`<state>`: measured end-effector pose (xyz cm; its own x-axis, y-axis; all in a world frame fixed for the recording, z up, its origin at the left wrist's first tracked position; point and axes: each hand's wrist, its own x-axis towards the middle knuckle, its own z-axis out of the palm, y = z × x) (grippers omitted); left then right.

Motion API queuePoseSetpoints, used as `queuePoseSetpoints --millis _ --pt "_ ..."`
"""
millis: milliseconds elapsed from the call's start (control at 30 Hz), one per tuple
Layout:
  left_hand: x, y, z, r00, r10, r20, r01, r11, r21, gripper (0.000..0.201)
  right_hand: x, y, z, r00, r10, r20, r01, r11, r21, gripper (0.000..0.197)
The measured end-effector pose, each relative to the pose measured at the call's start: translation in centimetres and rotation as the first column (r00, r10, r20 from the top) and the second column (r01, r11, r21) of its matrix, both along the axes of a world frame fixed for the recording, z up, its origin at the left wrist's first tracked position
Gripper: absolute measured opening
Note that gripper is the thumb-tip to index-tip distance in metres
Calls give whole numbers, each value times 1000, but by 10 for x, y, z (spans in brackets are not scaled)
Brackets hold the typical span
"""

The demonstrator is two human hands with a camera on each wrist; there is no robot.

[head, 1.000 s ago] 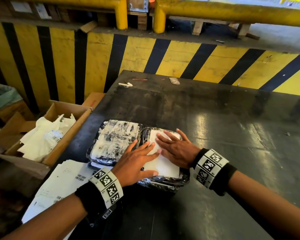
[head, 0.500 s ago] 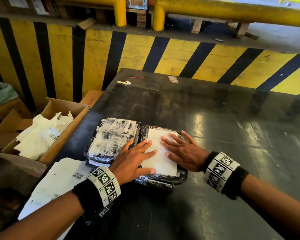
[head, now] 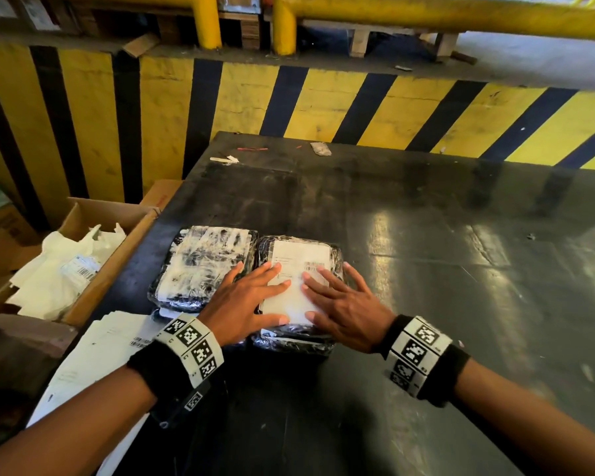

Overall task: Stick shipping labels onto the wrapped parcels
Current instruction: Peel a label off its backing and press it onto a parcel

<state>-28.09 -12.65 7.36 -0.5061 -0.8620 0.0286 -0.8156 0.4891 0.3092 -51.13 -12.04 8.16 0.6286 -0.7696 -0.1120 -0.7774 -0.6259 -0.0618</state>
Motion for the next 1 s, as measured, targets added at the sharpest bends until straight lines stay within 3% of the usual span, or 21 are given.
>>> queuePoseSetpoints --millis 133,233,367,533,800,933,1000 --pt "-4 2 2 1000 12 10 -12 1000 -5 68 -33 8 -4 999 -31 29 31 999 -16 82" --pt "-5 1 2 999 20 28 -20 1000 2 68 -22 14 0 998 1 59 2 998 -60 82" --pt "-3 1 2 999 23 32 -23 1000 8 68 -1 24 -8 994 94 57 -88 991 -101 72" --pt "-3 1 0 999 20 42 -20 1000 13 68 -41 27 -21 996 83 28 -76 980 -185 50" --pt "-1 -3 -2 998 23 54 -23 1000 -1 68 -18 29 -26 972 217 -90 -234 923 -306 56" --pt "1 -2 -4 1000 -1 30 1 1000 12 69 -37 34 -29 970 192 -148 -232 910 -343 54" --pt "1 -1 -5 999 -8 42 8 1000 11 73 -44 37 -28 978 188 -90 -208 915 -345 50"
